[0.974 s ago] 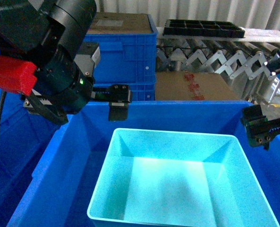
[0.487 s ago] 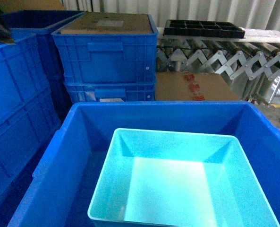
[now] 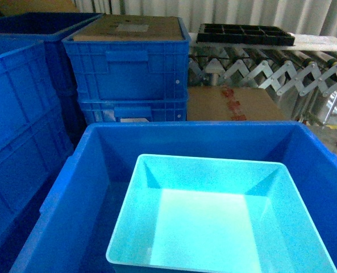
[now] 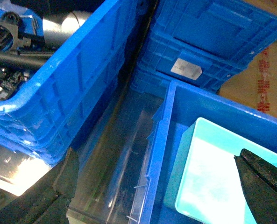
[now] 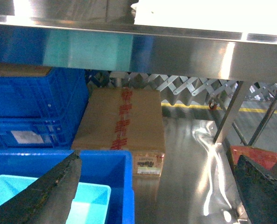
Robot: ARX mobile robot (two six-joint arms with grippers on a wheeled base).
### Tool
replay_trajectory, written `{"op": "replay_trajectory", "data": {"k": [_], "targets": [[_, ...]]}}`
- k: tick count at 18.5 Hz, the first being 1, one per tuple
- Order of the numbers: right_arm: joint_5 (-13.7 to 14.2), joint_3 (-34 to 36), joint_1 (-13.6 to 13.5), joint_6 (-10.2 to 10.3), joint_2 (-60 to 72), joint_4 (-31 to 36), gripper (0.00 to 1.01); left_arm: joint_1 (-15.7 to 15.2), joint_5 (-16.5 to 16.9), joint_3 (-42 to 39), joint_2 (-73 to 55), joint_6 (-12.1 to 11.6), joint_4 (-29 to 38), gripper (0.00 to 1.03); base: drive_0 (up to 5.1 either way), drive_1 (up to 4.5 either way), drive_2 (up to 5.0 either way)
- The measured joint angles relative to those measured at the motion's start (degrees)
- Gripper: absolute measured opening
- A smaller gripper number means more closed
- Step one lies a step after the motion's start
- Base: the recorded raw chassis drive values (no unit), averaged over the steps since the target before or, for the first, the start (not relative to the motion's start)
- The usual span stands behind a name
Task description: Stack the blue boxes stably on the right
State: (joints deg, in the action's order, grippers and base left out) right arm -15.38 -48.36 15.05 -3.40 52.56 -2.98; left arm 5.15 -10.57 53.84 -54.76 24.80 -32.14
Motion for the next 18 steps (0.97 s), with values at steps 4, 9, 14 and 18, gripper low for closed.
{"op": "replay_trajectory", "data": {"k": [4,9,14,18], "targets": [[3.65,13.62,-3.67,2.19,-8.20,14.80,0.65,-3.19,9.27,-16.87,9.88,-12.11,31.65,0.75,0.0,0.00,0.0],[7.45,27.10,-7.52,2.54,-14.36,19.39,0.23,-5.11,10.47,-32.76,16.85,-22.62,49.44,0.34,0.0,0.00,0.0],[14.60,36.33,-14.75,2.84,-22.01,21.46,0.02,-5.01,10.54,-41.88,23.85,-23.82,51.52,0.02,0.0,0.00,0.0],[15.37,40.46,-15.04,2.84,-26.53,21.14,0.02,-5.03,10.60,-46.23,27.91,-23.85,50.73,0.02,0.0,0.00,0.0]]}}
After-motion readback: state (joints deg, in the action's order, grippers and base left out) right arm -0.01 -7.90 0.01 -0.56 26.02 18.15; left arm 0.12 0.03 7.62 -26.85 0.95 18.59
